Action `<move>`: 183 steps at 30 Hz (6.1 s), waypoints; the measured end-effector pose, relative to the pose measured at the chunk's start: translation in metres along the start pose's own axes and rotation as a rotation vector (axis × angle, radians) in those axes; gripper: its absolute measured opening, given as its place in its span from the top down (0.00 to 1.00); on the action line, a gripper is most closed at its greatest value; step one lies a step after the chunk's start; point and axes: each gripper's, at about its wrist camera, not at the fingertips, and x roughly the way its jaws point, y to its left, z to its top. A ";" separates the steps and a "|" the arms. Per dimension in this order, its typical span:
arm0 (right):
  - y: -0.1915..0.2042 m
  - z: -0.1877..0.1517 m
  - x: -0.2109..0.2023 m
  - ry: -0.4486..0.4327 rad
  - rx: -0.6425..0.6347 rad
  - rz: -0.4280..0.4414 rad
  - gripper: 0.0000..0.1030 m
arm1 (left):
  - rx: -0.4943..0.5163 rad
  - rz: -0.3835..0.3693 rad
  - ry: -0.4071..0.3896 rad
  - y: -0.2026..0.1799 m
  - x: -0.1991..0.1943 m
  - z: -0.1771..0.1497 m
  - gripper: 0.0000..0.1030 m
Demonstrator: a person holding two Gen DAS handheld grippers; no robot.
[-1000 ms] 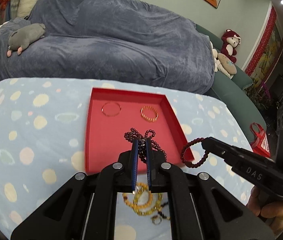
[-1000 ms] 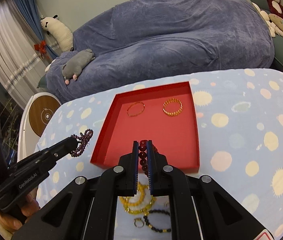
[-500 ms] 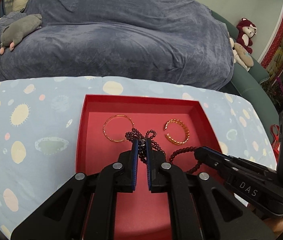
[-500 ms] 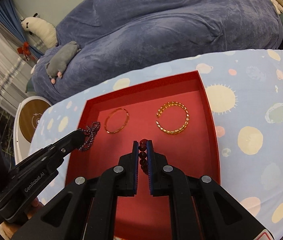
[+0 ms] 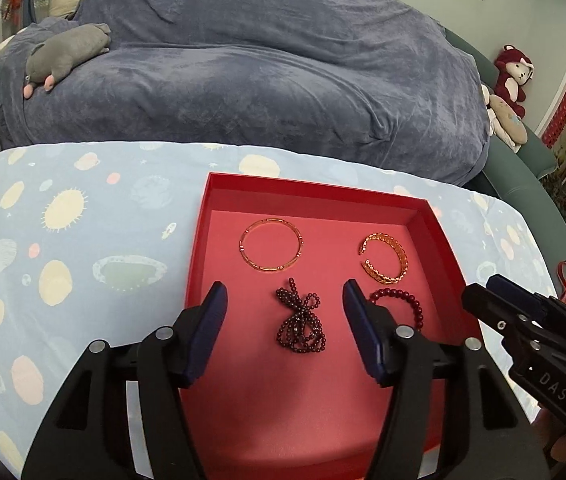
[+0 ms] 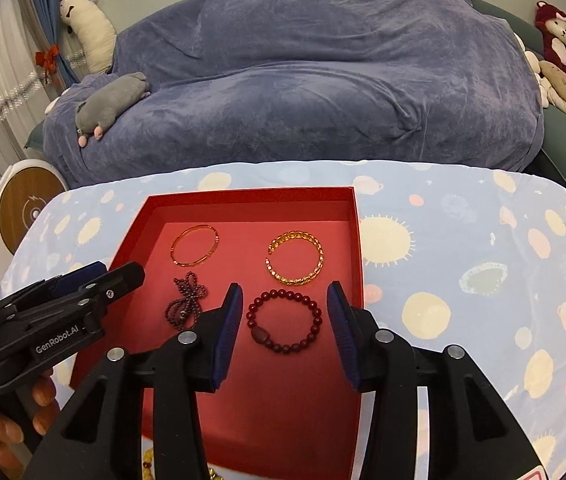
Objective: Organize jewelry
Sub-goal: 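Withdraw both grippers from the box toward the remaining bracelets, then grasp and lift the yellow beaded bracelet with the left gripper while the right gripper grasps the black beaded bracelet, then carry both bracelets into the red box and open both grippers to release, then withdraw both grippers from the box toward the yellow-green bracelet and ring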
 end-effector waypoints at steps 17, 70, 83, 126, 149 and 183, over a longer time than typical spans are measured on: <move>0.002 -0.125 -0.090 0.087 0.068 0.007 0.58 | 0.001 0.041 0.042 0.004 -0.095 -0.112 0.40; 0.005 -0.197 -0.055 0.180 0.018 -0.091 0.91 | -0.023 0.080 0.141 -0.019 -0.044 -0.159 0.54; 0.002 -0.196 -0.054 0.182 0.051 -0.070 0.91 | 0.117 0.187 0.104 -0.038 -0.031 -0.161 0.74; 0.011 -0.096 -0.132 -0.022 0.062 0.074 0.95 | 0.035 -0.147 -0.014 -0.053 -0.144 -0.085 0.93; 0.011 -0.053 0.017 0.130 0.082 0.083 0.95 | -0.029 -0.120 0.129 -0.013 0.009 -0.046 0.93; -0.005 -0.128 -0.078 0.067 0.080 -0.046 0.67 | 0.032 0.131 0.075 -0.010 -0.066 -0.136 0.50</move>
